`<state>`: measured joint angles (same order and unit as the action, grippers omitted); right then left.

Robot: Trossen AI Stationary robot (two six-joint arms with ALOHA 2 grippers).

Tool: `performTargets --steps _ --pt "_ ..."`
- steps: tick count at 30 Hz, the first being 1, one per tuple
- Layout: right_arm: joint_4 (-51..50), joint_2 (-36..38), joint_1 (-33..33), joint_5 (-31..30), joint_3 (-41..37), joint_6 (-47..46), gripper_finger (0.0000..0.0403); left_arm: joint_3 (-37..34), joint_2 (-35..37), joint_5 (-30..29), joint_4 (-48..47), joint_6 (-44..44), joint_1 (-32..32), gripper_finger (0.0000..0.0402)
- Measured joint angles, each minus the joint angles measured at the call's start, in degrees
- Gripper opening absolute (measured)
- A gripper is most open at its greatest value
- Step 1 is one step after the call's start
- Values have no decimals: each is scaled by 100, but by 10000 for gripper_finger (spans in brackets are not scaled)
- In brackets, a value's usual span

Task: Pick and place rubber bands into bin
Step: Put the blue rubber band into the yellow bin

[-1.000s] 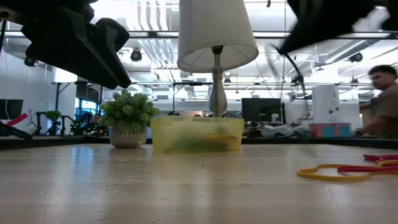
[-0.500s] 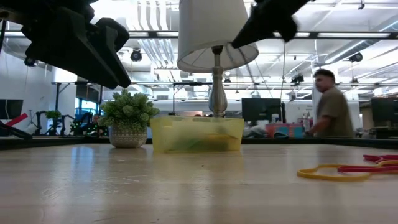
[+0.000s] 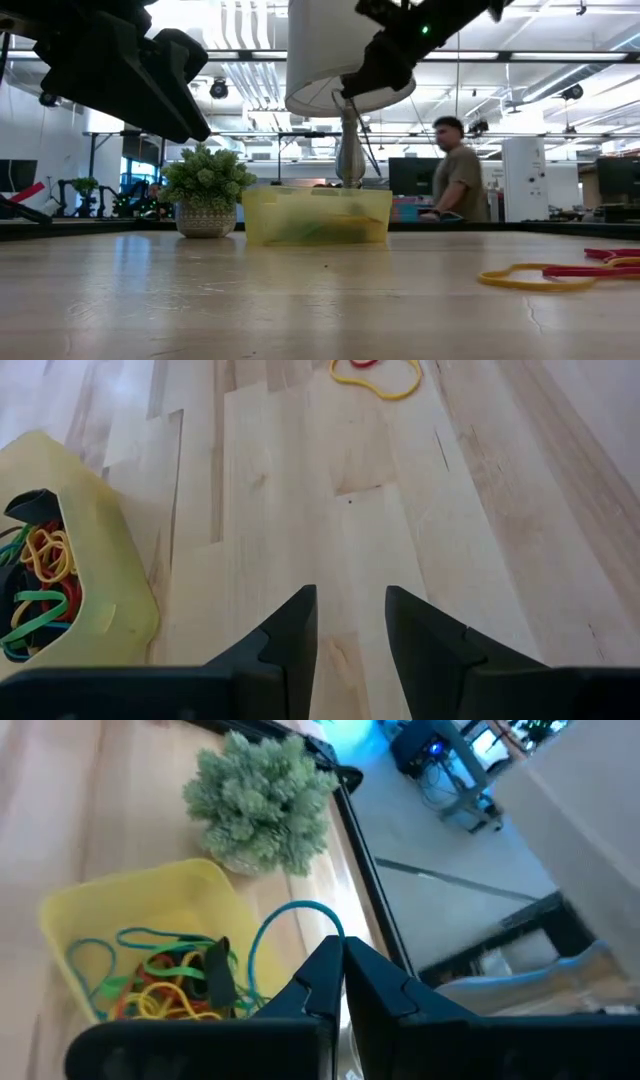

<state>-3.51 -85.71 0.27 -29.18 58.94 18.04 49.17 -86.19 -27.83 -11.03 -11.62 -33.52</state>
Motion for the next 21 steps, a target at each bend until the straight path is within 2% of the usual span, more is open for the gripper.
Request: performTargets --steps 8,16,21 --pt "246 -445 -422 515 -90 -118 8 -2 0 -2 -7 0 1 105" --pt "461 -1145 -520 602 -14 -223 8 -2 0 0 -4 -2 0 105" --pt "331 -1272 -579 1262 58 -328 20 -2 0 0 -4 -2 0 105"
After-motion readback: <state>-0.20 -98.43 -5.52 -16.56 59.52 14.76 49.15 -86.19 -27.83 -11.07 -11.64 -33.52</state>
